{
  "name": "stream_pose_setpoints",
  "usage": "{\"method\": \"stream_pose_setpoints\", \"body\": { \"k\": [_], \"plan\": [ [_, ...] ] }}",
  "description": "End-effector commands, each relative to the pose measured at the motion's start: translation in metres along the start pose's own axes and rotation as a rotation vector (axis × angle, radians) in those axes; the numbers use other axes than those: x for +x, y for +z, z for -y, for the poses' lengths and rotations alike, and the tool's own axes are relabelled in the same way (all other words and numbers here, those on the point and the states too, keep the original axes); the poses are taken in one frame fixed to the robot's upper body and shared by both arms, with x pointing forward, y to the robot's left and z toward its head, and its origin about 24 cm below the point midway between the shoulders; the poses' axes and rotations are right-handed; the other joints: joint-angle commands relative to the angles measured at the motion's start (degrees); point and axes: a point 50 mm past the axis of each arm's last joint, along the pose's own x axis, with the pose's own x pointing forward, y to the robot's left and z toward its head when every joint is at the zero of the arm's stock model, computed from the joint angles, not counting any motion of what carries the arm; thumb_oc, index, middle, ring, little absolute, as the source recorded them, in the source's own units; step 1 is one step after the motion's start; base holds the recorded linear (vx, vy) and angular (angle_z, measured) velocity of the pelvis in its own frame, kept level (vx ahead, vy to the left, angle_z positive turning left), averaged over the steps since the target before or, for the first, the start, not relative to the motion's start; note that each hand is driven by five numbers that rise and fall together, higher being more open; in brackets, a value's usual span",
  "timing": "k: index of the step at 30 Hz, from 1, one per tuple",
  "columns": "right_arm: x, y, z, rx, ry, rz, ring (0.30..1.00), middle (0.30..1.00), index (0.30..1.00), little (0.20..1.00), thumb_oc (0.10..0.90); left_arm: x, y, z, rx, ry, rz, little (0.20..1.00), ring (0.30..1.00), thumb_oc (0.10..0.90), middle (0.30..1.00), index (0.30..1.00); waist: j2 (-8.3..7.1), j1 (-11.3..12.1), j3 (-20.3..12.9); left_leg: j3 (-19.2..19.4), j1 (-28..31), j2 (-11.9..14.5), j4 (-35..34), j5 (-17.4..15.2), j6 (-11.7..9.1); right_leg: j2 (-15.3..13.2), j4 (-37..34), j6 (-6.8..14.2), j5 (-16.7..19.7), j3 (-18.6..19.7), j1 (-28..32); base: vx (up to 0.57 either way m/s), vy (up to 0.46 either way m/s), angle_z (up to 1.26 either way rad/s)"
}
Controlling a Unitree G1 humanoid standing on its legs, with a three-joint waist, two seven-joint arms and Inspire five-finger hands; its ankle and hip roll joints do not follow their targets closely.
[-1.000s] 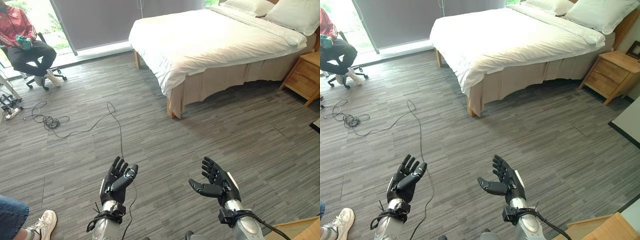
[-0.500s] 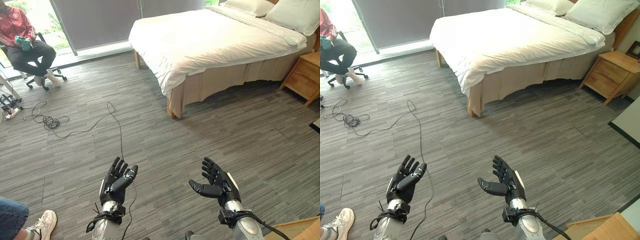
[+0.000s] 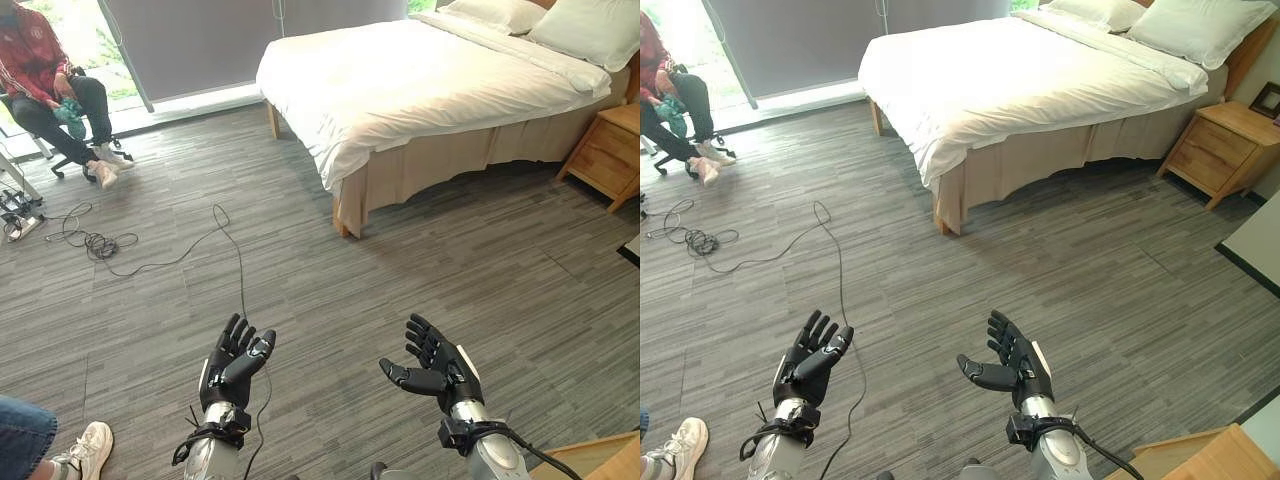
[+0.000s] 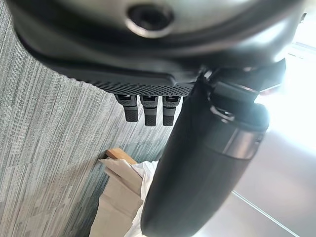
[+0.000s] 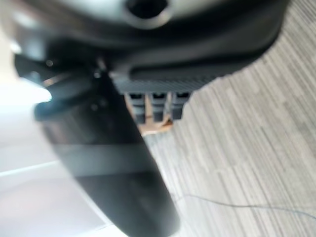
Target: Pick up bed clothes into laundry basket.
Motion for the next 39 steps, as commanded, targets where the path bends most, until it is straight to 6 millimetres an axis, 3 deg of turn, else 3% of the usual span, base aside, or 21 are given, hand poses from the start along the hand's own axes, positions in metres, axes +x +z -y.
{"method": "stream_pose_setpoints", "body": {
  "k": [1,27,39],
  "plan": [
    [0.007,0.036,-0.014,0.034,0.054,0.214,0.900,0.900,0.900,0.900,0.800,0.008,0.043,0.009,0.069,-0.093,0.183,0.900,0.900,0.800,0.900,0.900,-3.79,0.5,-2.5,-2.5,1.0,0.1,1.0,-6.5,-0.7,-2.5,-13.2,3.7,2.7,1.8,8.4,0.00,0.000,0.00],
    [0.014,0.036,-0.027,-0.020,0.140,0.191,0.900,0.900,0.900,0.900,0.800,0.007,0.044,0.004,0.075,-0.075,0.187,0.900,0.900,0.800,0.900,0.900,-3.42,-2.6,-2.3,1.0,1.9,1.1,0.5,-6.5,-0.9,-1.7,-13.7,3.6,3.2,6.0,7.4,0.00,0.000,-0.08],
    [0.006,0.028,-0.017,-0.002,0.091,0.167,0.900,0.900,0.900,0.900,0.800,0.008,0.041,0.004,0.079,-0.081,0.174,0.900,0.900,0.800,0.900,0.900,-3.79,-3.7,-2.5,1.7,2.5,1.2,0.1,-6.7,-0.9,-1.7,-14.0,3.8,3.3,7.0,7.7,0.01,-0.001,-0.03]
  ]
}}
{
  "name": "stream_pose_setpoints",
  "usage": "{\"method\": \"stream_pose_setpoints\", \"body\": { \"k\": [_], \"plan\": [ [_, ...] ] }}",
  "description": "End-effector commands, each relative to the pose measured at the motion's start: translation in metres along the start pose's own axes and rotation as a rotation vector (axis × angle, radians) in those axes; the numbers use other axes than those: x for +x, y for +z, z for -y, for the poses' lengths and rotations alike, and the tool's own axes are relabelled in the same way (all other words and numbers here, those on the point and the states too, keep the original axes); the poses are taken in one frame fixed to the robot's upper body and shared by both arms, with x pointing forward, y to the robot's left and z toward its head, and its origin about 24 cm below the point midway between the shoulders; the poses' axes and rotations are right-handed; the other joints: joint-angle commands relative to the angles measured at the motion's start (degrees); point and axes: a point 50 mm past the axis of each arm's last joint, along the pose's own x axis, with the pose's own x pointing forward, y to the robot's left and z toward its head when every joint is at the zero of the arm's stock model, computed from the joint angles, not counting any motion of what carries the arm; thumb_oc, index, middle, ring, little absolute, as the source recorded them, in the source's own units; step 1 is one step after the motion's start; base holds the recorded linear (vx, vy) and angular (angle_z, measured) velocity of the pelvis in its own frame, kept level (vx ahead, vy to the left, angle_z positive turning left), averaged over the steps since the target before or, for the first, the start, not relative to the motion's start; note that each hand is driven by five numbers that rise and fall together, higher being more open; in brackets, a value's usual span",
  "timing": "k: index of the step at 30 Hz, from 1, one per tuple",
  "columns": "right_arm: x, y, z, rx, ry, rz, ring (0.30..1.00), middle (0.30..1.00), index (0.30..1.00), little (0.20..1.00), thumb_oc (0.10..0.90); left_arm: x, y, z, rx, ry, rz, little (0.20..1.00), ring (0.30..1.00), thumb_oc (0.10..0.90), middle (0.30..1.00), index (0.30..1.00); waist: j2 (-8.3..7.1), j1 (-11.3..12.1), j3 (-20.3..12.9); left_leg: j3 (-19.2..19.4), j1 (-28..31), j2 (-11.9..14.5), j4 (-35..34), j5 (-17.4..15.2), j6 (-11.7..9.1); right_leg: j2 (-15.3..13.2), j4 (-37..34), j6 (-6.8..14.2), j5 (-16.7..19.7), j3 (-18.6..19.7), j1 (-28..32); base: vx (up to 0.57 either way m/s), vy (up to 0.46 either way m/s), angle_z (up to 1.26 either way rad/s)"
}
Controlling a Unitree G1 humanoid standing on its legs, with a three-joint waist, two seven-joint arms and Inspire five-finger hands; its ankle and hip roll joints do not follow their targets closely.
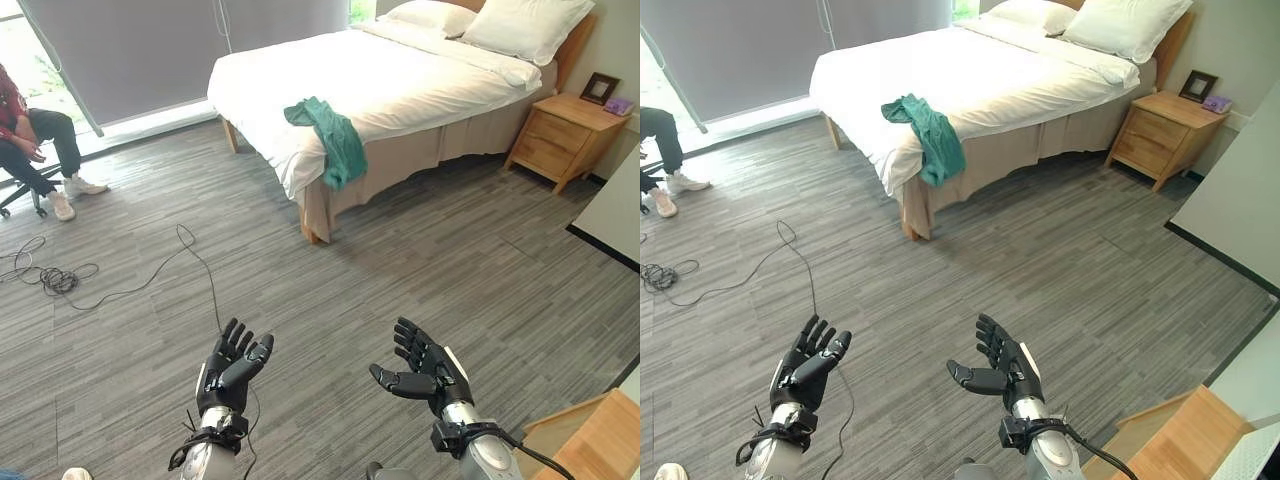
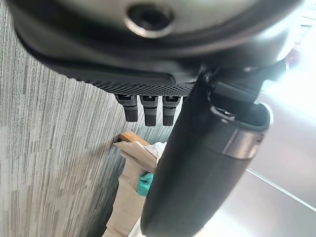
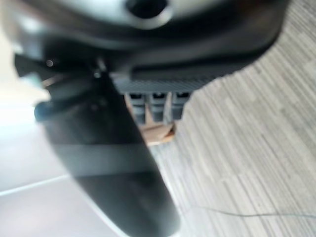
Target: Pick up bed clothes into laundry basket.
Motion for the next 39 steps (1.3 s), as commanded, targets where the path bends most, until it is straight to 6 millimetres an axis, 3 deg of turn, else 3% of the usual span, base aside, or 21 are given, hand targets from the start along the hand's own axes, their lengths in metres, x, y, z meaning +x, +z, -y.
{"method": "stream_pose_setpoints", "body": {
  "k": [1,17,25,26,31,39],
  "plan": [
    [0.006,0.033,-0.006,0.006,0.032,0.189,0.900,0.900,0.900,0.900,0.800,0.011,0.041,0.009,0.062,-0.091,0.183,0.900,0.900,0.800,0.900,0.900,-4.15,-0.2,-1.3,-3.2,0.3,0.4,1.3,-6.1,-1.4,-3.7,-13.7,4.2,2.9,2.3,8.7,0.00,0.000,0.00],
    [0.005,0.033,-0.009,-0.007,0.052,0.187,0.900,0.900,0.900,0.900,0.800,0.012,0.043,0.009,0.066,-0.091,0.186,0.900,0.900,0.800,0.900,0.900,-4.19,-0.5,-1.5,-2.9,0.5,0.3,1.4,-6.2,-1.3,-3.8,-14.1,4.4,3.0,3.0,9.0,0.00,0.000,0.00],
    [0.007,0.036,-0.009,0.066,0.043,0.213,0.900,0.900,0.900,0.900,0.800,0.013,0.043,0.010,0.057,-0.092,0.192,0.900,0.900,0.800,0.900,0.900,-4.14,-0.4,-1.8,-3.1,0.5,0.0,1.5,-6.1,-1.2,-4.0,-13.9,4.5,3.1,3.0,9.2,0.00,0.000,0.00],
    [0.008,0.044,0.035,0.325,-0.240,0.310,0.900,0.900,0.900,0.900,0.800,0.023,0.065,0.011,0.087,-0.052,0.250,0.900,0.900,0.800,0.900,0.900,-3.87,0.9,4.6,3.4,-4.7,-1.4,5.2,-6.2,0.8,-3.8,-7.4,5.9,3.7,-3.2,2.1,0.00,0.000,0.00],
    [0.012,0.059,0.042,0.235,-0.271,0.358,0.900,0.900,0.900,0.900,0.800,0.022,0.062,0.014,0.053,-0.058,0.243,0.900,0.900,0.800,0.900,0.900,-4.56,1.6,3.2,3.5,-4.1,-1.4,5.8,-6.9,1.2,-4.0,-9.3,5.6,4.1,-3.7,3.9,0.00,-0.040,-0.12],
    [0.015,0.049,0.033,0.271,-0.229,0.308,0.900,0.900,0.900,0.900,0.800,0.024,0.065,0.024,0.055,-0.109,0.250,0.900,0.900,0.800,0.900,0.900,-4.61,1.3,1.7,2.6,-2.6,-1.0,5.9,-7.3,1.1,-3.6,-9.9,4.8,3.3,-3.6,5.8,0.02,-0.019,-0.02]
  ]
}}
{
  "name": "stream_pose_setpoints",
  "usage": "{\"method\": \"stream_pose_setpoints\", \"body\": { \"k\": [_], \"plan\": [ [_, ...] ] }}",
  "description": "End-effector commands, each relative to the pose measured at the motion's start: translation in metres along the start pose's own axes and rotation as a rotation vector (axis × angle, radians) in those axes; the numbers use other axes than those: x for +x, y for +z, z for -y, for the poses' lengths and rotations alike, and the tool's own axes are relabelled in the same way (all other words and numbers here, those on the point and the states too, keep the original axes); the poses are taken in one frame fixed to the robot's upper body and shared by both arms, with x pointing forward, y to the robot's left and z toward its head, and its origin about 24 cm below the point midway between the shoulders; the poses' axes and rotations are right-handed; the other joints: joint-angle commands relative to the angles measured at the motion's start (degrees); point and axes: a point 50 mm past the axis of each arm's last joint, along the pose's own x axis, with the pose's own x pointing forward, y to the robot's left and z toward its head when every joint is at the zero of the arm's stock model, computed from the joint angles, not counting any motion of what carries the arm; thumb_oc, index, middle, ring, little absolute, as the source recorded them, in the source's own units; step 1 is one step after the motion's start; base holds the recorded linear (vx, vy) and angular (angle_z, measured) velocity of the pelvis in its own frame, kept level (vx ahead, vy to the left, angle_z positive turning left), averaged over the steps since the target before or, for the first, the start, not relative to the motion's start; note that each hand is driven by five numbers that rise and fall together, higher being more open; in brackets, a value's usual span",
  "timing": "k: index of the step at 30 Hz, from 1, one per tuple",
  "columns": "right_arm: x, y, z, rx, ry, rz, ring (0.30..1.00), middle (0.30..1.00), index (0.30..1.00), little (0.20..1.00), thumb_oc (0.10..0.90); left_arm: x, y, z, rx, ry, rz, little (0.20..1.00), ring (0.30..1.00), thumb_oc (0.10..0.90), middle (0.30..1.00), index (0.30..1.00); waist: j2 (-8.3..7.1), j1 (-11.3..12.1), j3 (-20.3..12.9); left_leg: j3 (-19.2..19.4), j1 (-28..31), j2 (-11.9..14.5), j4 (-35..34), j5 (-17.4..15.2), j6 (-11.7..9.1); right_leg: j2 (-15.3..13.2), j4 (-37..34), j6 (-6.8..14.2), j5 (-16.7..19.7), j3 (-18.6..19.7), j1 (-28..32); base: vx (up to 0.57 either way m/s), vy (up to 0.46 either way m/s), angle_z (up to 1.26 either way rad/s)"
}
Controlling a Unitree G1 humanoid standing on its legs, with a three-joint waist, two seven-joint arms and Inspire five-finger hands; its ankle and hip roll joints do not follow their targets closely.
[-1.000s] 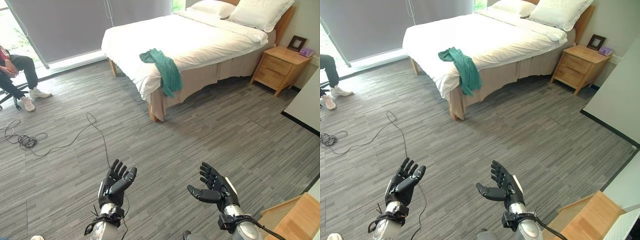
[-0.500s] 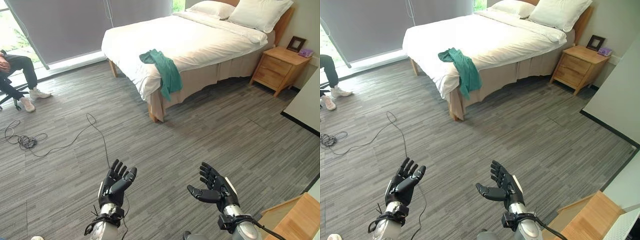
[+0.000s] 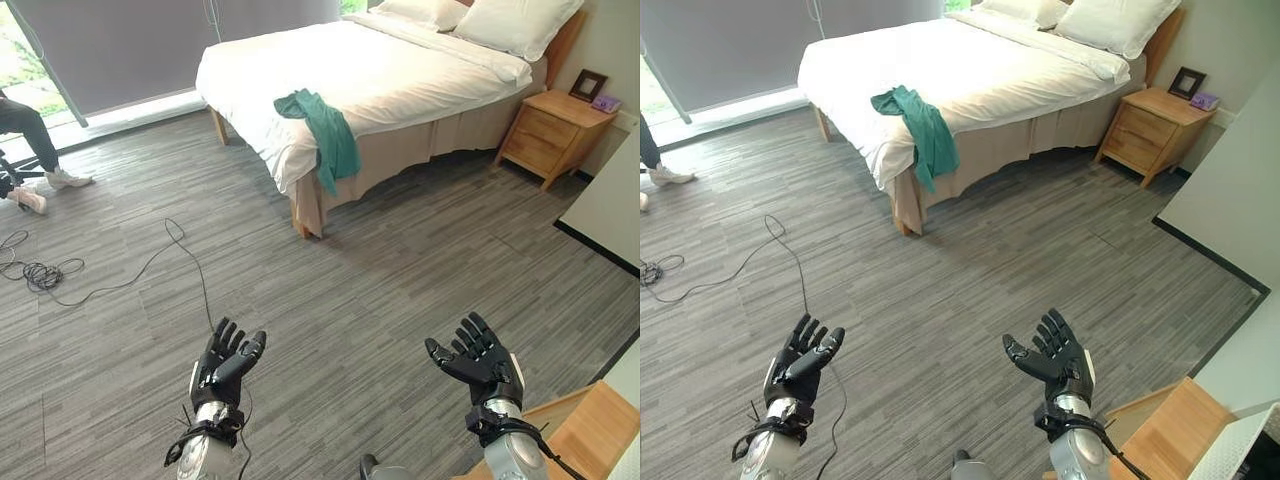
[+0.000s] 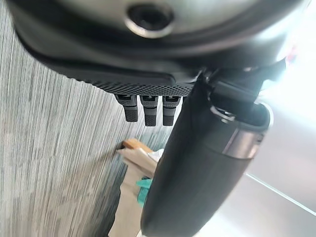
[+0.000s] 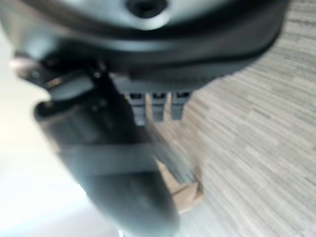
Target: Pick up bed clothes into laundry basket.
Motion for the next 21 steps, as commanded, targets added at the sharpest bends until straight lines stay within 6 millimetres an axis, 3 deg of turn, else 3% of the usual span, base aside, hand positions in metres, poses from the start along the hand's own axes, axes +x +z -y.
{"method": "stream_pose_setpoints", "body": {
  "k": [1,8,12,15,18,21],
  "plan": [
    [0.011,0.032,-0.031,0.075,0.128,0.188,0.900,0.900,0.900,0.900,0.800,0.013,0.056,0.022,0.038,-0.147,0.237,0.900,0.900,0.800,0.900,0.900,-3.12,-0.1,0.8,-0.2,-1.7,-1.6,5.6,-7.4,1.5,-3.8,-10.5,4.2,2.3,-3.0,8.0,0.04,-0.021,0.00],
    [0.015,0.039,-0.046,0.055,0.204,0.201,0.900,0.900,0.900,0.900,0.800,0.012,0.050,0.018,0.006,-0.119,0.221,0.900,0.900,0.800,0.900,0.900,-3.06,0.9,0.3,-0.8,-1.7,-1.5,5.3,-7.2,1.2,-4.1,-11.7,4.1,2.4,-3.7,8.8,0.05,-0.010,0.03],
    [0.020,0.048,-0.060,0.075,0.251,0.238,0.900,0.900,0.900,0.900,0.800,0.016,0.063,0.022,-0.002,-0.121,0.274,0.900,0.900,0.800,0.900,0.900,-2.83,1.8,1.0,-1.5,-2.7,-2.6,6.1,-7.5,1.7,-5.3,-9.7,5.0,2.5,-3.9,7.7,0.03,0.055,0.01],
    [0.020,0.050,-0.061,0.061,0.255,0.246,0.900,0.900,0.900,0.900,0.800,0.018,0.073,0.022,0.018,-0.114,0.314,0.900,0.900,0.800,0.900,0.900,-2.16,2.0,2.8,-2.6,-3.1,-3.3,7.0,-8.0,2.9,-6.2,-0.2,5.8,2.7,-3.2,3.4,0.01,0.136,0.04],
    [0.015,0.045,-0.061,0.051,0.250,0.237,0.900,0.900,0.900,0.900,0.800,0.018,0.075,0.014,0.042,-0.065,0.329,0.900,0.900,0.800,0.900,0.900,-1.26,1.7,5.3,-2.9,-1.1,-4.1,6.5,-8.4,4.5,-7.2,15.5,6.0,11.0,-2.6,-3.2,0.08,0.198,0.09],
    [0.009,0.045,-0.060,0.046,0.257,0.246,0.900,0.900,0.900,0.900,0.800,0.015,0.071,0.005,0.024,-0.019,0.319,0.900,0.900,0.800,0.900,0.900,-0.21,1.0,7.1,-3.2,1.0,-3.3,5.6,-9.1,4.7,-7.5,20.9,5.7,10.8,-3.5,-8.0,0.16,0.068,-0.07]
  ]
}}
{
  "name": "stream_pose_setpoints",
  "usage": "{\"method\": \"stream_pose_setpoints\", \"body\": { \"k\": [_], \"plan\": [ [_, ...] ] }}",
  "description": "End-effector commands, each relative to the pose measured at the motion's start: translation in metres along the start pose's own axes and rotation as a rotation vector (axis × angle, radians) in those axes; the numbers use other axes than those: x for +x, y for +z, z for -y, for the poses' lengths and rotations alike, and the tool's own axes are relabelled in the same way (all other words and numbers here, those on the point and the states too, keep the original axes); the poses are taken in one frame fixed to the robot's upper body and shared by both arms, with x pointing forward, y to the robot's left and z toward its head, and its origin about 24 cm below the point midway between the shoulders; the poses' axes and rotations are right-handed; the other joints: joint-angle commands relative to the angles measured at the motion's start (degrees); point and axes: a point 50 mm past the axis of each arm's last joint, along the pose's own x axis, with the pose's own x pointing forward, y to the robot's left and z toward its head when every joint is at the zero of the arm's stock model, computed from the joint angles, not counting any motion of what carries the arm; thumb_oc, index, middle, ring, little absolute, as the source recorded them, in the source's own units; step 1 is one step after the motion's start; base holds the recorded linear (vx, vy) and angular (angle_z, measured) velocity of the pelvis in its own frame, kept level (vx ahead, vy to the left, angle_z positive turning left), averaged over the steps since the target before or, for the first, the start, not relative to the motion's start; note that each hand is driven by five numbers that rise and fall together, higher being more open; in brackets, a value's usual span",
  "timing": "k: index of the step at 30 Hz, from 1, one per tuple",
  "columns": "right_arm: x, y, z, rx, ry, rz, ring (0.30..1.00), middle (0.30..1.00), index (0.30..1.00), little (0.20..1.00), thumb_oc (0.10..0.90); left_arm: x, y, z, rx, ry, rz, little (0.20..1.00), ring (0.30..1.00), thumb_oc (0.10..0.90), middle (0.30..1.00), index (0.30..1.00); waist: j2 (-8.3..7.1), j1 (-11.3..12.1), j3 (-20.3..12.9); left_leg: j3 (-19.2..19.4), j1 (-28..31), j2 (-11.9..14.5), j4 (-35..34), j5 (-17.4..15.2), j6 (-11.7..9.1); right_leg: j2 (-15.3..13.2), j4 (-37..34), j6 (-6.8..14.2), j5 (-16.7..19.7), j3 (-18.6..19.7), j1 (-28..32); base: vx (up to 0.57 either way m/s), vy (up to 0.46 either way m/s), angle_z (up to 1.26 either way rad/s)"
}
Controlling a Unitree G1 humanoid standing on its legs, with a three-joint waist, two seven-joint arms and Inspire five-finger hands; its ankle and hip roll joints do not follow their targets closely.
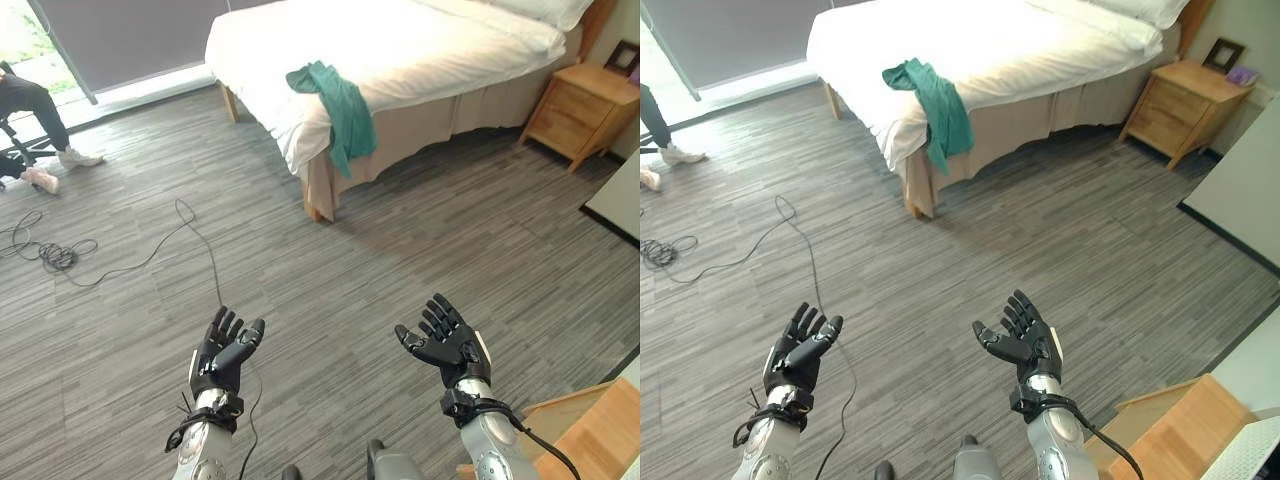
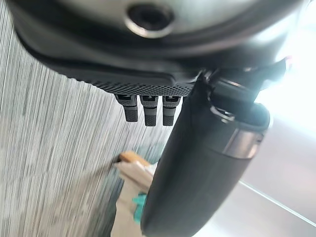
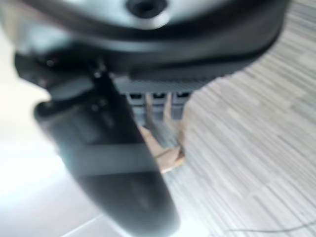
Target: Pick up bed clothes into laundry basket.
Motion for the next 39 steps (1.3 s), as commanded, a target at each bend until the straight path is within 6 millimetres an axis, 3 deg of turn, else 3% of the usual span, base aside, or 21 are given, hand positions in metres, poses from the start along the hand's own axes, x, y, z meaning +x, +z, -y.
{"method": "stream_pose_setpoints", "body": {
  "k": [1,3,5,8,11,12,13,14,15,17,18,21,22,23,26,28,31,33,37,38,39],
  "plan": [
    [-0.002,0.037,-0.018,0.033,0.081,0.223,0.900,0.900,0.900,0.900,0.800,0.006,0.051,0.002,-0.067,-0.028,0.253,0.900,0.900,0.800,0.900,0.900,-0.66,-0.6,1.1,-2.6,3.6,0.5,0.5,-7.1,1.9,-3.4,2.7,3.2,9.6,-2.4,-6.7,0.46,-0.024,-0.05],
    [-0.003,0.034,-0.016,0.043,0.070,0.210,0.900,0.900,0.900,0.900,0.800,0.005,0.049,0.003,-0.127,-0.027,0.246,0.900,0.900,0.800,0.900,0.900,-0.68,-1.8,1.3,-3.5,5.6,0.8,-0.2,-8.6,1.1,-2.8,-2.2,3.2,8.8,-3.6,-7.7,0.47,-0.098,-0.03],
    [-0.008,0.026,-0.008,0.046,0.033,0.184,0.900,0.900,0.900,0.900,0.800,0.009,0.050,0.007,-0.093,-0.051,0.248,0.900,0.900,0.800,0.900,0.900,-1.71,-5.0,0.7,-6.4,10.2,1.3,-1.8,-11.4,-1.1,-2.5,-20.9,4.5,10.3,-3.2,-8.7,0.56,-0.176,0.24],
    [-0.010,0.025,-0.009,0.011,0.048,0.179,0.900,0.900,0.900,0.900,0.800,0.013,0.050,0.013,-0.065,-0.092,0.252,0.900,0.900,0.800,0.900,0.900,-1.37,-7.4,-0.3,-7.8,15.2,3.9,-2.0,-14.7,-3.1,-1.6,-27.9,5.6,12.7,-4.7,-8.1,0.52,-0.192,0.48],
    [-0.010,0.027,-0.010,-0.024,0.076,0.182,0.900,0.900,0.900,0.900,0.800,0.016,0.049,0.021,-0.086,-0.110,0.258,0.900,0.900,0.800,0.900,0.900,-1.84,-7.9,-2.3,-8.1,14.9,4.9,2.0,-14.5,-4.3,-0.9,-25.5,4.2,13.0,-3.5,-6.1,0.43,-0.200,0.47],
    [-0.005,0.029,-0.013,-0.046,0.103,0.179,0.900,0.900,0.900,0.900,0.800,0.016,0.044,0.028,-0.148,-0.117,0.250,0.900,0.900,0.800,0.900,0.900,-0.85,-8.5,-4.1,-8.6,12.0,6.5,12.0,-6.4,-6.8,1.6,-24.1,2.0,12.3,-2.6,-3.8,0.52,-0.231,0.53],
    [-0.005,0.028,-0.013,-0.046,0.103,0.178,0.900,0.900,0.900,0.900,0.800,0.016,0.044,0.027,-0.148,-0.117,0.249,0.900,0.900,0.800,0.900,0.900,-0.52,-8.5,-4.2,-8.4,12.0,6.8,12.2,-6.8,-6.7,1.8,-24.1,2.1,11.9,-2.7,-3.7,0.46,-0.252,0.31],
    [-0.001,0.032,-0.016,-0.048,0.111,0.190,0.900,0.900,0.900,0.900,0.800,0.018,0.043,0.032,-0.208,-0.112,0.250,0.900,0.900,0.800,0.900,0.900,-1.04,-7.8,-4.4,-8.2,7.2,6.4,20.3,-0.8,-7.3,2.2,-24.1,0.2,10.5,-2.7,-1.3,0.46,-0.398,-0.10],
    [0.004,0.040,-0.021,-0.042,0.134,0.215,0.900,0.900,0.900,0.900,0.800,0.022,0.043,0.048,-0.262,-0.169,0.236,0.900,0.900,0.800,0.900,0.900,-2.60,-6.6,-3.6,-5.4,-0.6,6.9,36.6,4.9,-7.3,3.1,-25.8,-3.0,7.7,-3.3,5.1,0.59,-0.556,-0.16],
    [0.005,0.042,-0.020,-0.057,0.140,0.220,0.900,0.900,0.900,0.900,0.800,0.023,0.045,0.053,-0.242,-0.197,0.235,0.900,0.900,0.800,0.900,0.900,-3.70,-5.5,-2.7,-4.2,-3.7,7.0,41.7,5.0,-6.8,3.1,-26.5,-4.2,6.6,-3.0,7.8,0.45,-0.399,0.04],
    [0.008,0.049,-0.019,-0.088,0.117,0.244,0.900,0.900,0.900,0.900,0.800,0.024,0.047,0.059,-0.241,-0.218,0.243,0.900,0.900,0.800,0.900,0.900,-5.03,-2.9,-1.3,-1.0,-10.1,7.8,44.0,3.4,-6.0,3.0,-27.0,-4.7,4.2,-2.4,12.4,0.59,-0.289,0.33],
    [0.010,0.061,-0.026,-0.064,0.142,0.298,0.900,0.900,0.900,0.900,0.800,0.026,0.042,0.058,-0.232,-0.203,0.216,0.900,0.900,0.800,0.900,0.900,-4.37,0.6,-0.9,4.8,-18.4,10.4,31.1,4.0,-6.5,3.6,-28.4,-4.5,0.2,-2.8,18.9,0.58,-0.134,0.48],
    [0.010,0.061,-0.026,-0.064,0.142,0.298,0.900,0.900,0.900,0.900,0.800,0.026,0.042,0.058,-0.232,-0.203,0.216,0.900,0.900,0.800,0.900,0.900,-4.38,0.7,-0.8,4.9,-18.3,10.4,31.1,4.0,-6.5,3.5,-28.4,-4.5,0.2,-2.7,19.0,0.59,-0.003,0.05],
    [0.006,0.068,-0.030,-0.114,0.172,0.336,0.900,0.900,0.900,0.900,0.800,0.023,0.052,0.044,-0.163,-0.170,0.268,0.900,0.900,0.800,0.900,0.900,-2.64,2.5,-1.2,4.9,-20.6,10.2,20.1,5.9,-6.6,4.8,-28.8,-4.0,-1.9,-2.2,20.9,0.41,0.003,-0.17],
    [0.008,0.060,-0.033,-0.146,0.166,0.310,0.900,0.900,0.900,0.900,0.800,0.023,0.062,0.027,-0.096,-0.081,0.328,0.900,0.900,0.800,0.900,0.900,-0.81,4.9,-1.5,2.5,-20.4,9.0,8.1,10.3,-7.2,6.3,-28.7,-3.8,-4.8,-0.3,24.5,0.49,0.102,-0.56],
    [0.012,0.054,-0.036,-0.205,0.189,0.281,0.900,0.900,0.900,0.900,0.800,0.025,0.076,0.016,-0.140,-0.024,0.402,0.900,0.900,0.800,0.900,0.900,-1.02,7.2,-2.2,0.3,-22.3,7.9,-1.5,13.0,-9.2,5.8,-29.4,-3.5,-8.1,2.6,30.5,0.69,0.084,-0.51],
    [0.009,0.046,-0.029,-0.212,0.186,0.238,0.900,0.900,0.900,0.900,0.800,0.026,0.079,0.009,-0.132,0.016,0.413,0.900,0.900,0.800,0.900,0.900,-1.49,7.9,-2.8,4.8,-23.6,8.9,-2.6,14.2,-9.5,4.9,-29.7,-3.0,-10.2,3.3,34.0,0.61,0.133,-0.60],
    [0.003,0.024,-0.020,-0.043,0.145,0.141,0.900,0.900,0.900,0.900,0.800,0.022,0.076,0.011,-0.112,-0.021,0.396,0.900,0.900,0.800,0.900,0.900,-1.25,8.6,-4.9,7.2,-22.3,9.9,-0.5,17.1,-8.3,2.8,-29.2,-1.4,-10.8,3.1,36.4,0.60,0.244,-0.42],
    [-0.001,0.015,-0.020,-0.007,0.153,0.096,0.900,0.900,0.900,0.900,0.800,0.022,0.073,0.019,-0.128,-0.076,0.371,0.900,0.900,0.800,0.900,0.900,-3.48,9.3,-7.4,8.0,-22.8,6.7,4.0,13.5,-5.4,-1.4,-22.4,2.0,-5.6,2.0,34.6,0.47,0.202,-0.17],
    [0.002,0.015,-0.023,-0.031,0.156,0.098,0.900,0.900,0.900,0.900,0.800,0.021,0.074,0.020,-0.124,-0.078,0.377,0.900,0.900,0.800,0.900,0.900,-3.63,10.2,-8.0,8.6,-21.6,4.8,5.7,10.6,-3.1,-3.1,-11.6,3.8,7.3,3.0,30.0,0.30,0.169,-0.01],
    [0.002,0.015,-0.023,-0.031,0.155,0.097,0.900,0.900,0.900,0.900,0.800,0.021,0.074,0.020,-0.124,-0.078,0.376,0.900,0.900,0.800,0.900,0.900,-4.18,9.9,-8.0,8.6,-21.4,4.1,5.8,10.1,-3.2,-3.7,-11.0,3.9,6.5,2.6,30.1,0.59,0.342,-0.03]
  ]
}}
